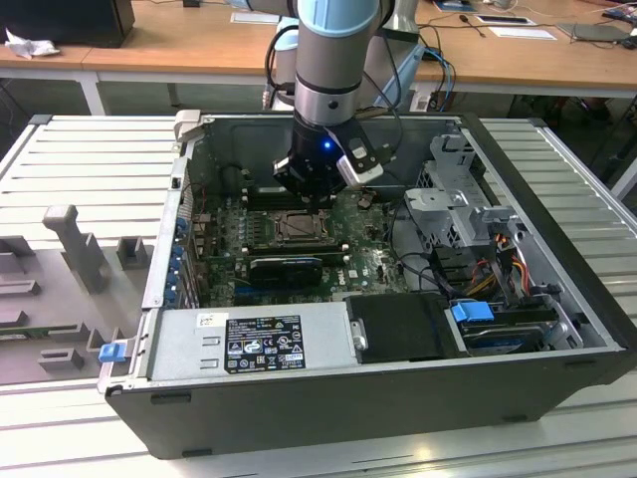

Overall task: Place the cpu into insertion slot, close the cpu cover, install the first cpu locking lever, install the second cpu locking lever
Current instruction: 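Install the second cpu locking lever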

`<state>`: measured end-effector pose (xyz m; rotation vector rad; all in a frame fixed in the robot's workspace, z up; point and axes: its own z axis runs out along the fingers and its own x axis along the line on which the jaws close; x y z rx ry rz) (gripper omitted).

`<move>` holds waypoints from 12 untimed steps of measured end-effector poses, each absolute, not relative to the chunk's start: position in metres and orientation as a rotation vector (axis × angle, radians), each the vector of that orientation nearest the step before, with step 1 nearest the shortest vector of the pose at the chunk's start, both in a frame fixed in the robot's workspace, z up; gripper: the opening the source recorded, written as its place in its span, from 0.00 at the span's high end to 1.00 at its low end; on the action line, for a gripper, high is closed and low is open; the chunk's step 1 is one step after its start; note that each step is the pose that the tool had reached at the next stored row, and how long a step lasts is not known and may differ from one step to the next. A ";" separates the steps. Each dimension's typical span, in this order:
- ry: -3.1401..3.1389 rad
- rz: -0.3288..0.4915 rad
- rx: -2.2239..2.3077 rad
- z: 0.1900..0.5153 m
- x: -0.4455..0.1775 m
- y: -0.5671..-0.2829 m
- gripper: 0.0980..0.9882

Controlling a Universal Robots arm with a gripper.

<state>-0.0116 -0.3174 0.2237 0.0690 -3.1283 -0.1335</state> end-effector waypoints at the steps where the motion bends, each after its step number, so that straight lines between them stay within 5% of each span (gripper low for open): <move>1: -3.128 -0.133 0.069 0.224 -0.012 -0.318 0.99; 12: -3.128 -0.133 0.069 0.226 -0.012 -0.320 0.99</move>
